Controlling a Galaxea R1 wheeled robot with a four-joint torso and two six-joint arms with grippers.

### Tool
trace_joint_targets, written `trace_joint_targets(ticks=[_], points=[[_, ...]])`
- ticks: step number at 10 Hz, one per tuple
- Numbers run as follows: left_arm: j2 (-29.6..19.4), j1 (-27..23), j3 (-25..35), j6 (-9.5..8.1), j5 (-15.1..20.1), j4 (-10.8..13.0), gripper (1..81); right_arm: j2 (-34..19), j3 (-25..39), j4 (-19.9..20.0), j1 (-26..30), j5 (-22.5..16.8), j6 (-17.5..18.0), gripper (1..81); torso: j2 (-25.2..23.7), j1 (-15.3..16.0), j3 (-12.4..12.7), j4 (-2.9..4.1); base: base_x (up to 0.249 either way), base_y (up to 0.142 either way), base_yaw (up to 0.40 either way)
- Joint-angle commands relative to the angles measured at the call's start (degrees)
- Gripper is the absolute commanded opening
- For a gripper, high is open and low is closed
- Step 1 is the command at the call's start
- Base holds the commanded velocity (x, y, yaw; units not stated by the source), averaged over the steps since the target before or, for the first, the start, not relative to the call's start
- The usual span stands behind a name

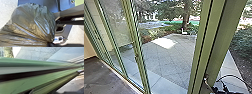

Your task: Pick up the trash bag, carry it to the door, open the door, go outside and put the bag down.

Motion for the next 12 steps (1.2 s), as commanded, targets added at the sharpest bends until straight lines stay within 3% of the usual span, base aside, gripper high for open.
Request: trace_joint_targets(ticks=[1, 7, 12], points=[[-0.1, -1.04, 0.37, -0.28, 3.46, -0.24, 1.0, 2.53, -3.84, 2.41, 9.81, -8.16, 3.61, 81.1, 0.0, 0.0, 0.0, 0.0, 0.0, 0.0, 0.0], [0.08, -0.95, 0.37, -0.28, 3.46, -0.41, 1.0, -5.64, 1.34, 2.14, 17.01, -7.98, 3.09, 81.1, 0.22, 0.24, -0.22, 0.07, 0.0, 0.0, 0.0], [0.07, -0.87, 0.37, -0.37, 3.46, -0.41, 1.0, -6.35, 0.12, -2.87, 23.61, -9.74, 3.09, 81.1, 0.35, 0.37, -0.35, 0.09, 0.0, 0.0, 0.0]])
